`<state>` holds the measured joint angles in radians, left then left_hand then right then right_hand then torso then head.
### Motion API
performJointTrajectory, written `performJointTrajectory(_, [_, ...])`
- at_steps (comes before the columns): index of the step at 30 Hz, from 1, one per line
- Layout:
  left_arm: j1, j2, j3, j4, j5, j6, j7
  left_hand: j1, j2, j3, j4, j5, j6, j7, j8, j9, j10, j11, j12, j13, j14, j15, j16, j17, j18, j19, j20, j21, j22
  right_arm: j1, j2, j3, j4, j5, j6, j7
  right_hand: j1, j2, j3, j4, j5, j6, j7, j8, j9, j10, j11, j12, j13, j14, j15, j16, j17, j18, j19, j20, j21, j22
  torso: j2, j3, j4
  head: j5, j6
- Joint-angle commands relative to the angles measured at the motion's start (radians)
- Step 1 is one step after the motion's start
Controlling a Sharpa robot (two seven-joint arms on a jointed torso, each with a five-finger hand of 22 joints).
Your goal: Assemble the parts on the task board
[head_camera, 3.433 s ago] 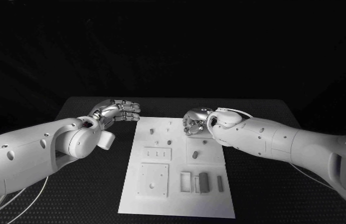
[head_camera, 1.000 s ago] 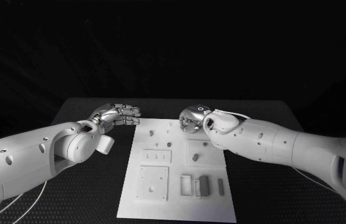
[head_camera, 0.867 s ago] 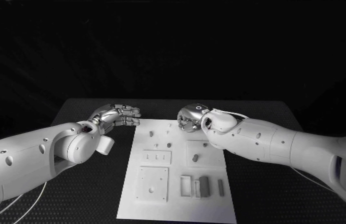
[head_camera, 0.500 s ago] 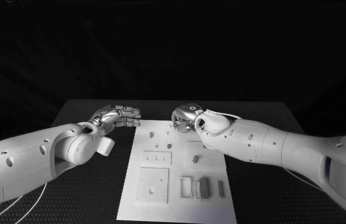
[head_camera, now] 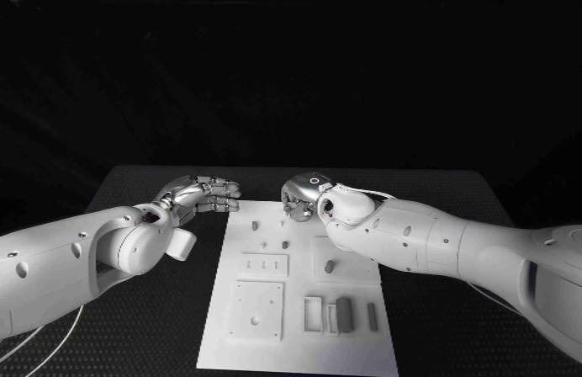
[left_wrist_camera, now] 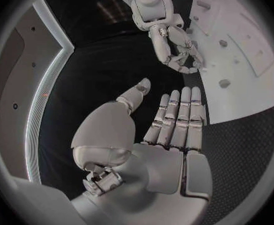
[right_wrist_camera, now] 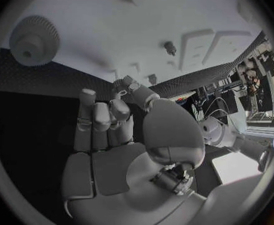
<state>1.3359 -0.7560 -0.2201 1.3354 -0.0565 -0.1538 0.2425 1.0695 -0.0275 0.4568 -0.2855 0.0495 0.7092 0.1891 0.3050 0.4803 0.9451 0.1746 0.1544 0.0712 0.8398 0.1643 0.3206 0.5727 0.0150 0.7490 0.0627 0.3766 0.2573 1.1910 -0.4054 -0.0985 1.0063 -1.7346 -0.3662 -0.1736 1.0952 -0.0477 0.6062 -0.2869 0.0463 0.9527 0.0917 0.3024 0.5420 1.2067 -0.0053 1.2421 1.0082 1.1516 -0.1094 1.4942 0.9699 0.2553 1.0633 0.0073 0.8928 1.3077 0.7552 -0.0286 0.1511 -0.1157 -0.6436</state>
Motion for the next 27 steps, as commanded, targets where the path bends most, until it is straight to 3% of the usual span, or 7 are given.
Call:
performJointTrajectory(1, [0.001, 0.001, 0.001, 0.001, 0.003, 0.010, 0.009, -0.011, 0.002, -0.008, 0.000, 0.002, 0.007, 0.005, -0.004, -0.002, 0.006, 0.002, -0.005, -0.001, -0.001, 0.004, -0.004, 0.002, 0.004, -0.006, 0.004, -0.005, 0.002, 0.000, 0.005, 0.000, -0.006, -0.030, -0.004, -0.020, 0.000, -0.010, 0.006, 0.000, 0.003, 0.021, 0.015, 0.003, 0.001, 0.003, 0.001, -0.005, -0.002, 0.002, 0.001, 0.002, -0.002, 0.007, 0.008, 0.001, 0.006, 0.013, 0.000, 0.0002, -0.0008, 0.002, 0.000])
performJointTrajectory(15, [0.001, 0.005, 0.001, -0.001, 0.003, 0.011, 0.010, -0.011, 0.003, -0.009, 0.000, 0.002, 0.007, 0.005, -0.004, -0.002, 0.007, 0.002, -0.006, -0.001, -0.001, 0.004, -0.005, 0.002, 0.004, -0.006, 0.004, -0.005, 0.002, -0.010, 0.034, -0.003, -0.041, -0.036, 0.017, -0.021, 0.000, -0.011, 0.009, 0.000, 0.003, 0.019, 0.016, 0.001, 0.001, 0.002, 0.001, -0.007, -0.005, 0.001, 0.001, 0.001, -0.006, 0.007, 0.008, 0.001, 0.006, 0.013, 0.001, 0.0007, 0.0000, 0.002, 0.000])
performJointTrajectory(27, [0.001, 0.007, 0.001, -0.003, 0.003, 0.011, 0.009, -0.011, 0.003, -0.009, 0.000, 0.002, 0.007, 0.006, -0.005, -0.003, 0.007, 0.002, -0.007, -0.001, -0.001, 0.004, -0.005, 0.002, 0.004, -0.006, 0.004, -0.005, 0.002, -0.015, 0.052, -0.004, -0.065, -0.028, 0.016, -0.019, -0.002, -0.011, 0.010, 0.000, 0.003, 0.019, 0.016, 0.000, 0.002, 0.003, 0.001, -0.008, -0.005, 0.002, 0.002, 0.001, -0.005, 0.007, 0.008, 0.001, 0.005, 0.013, 0.001, 0.0014, -0.0024, 0.012, -0.002])
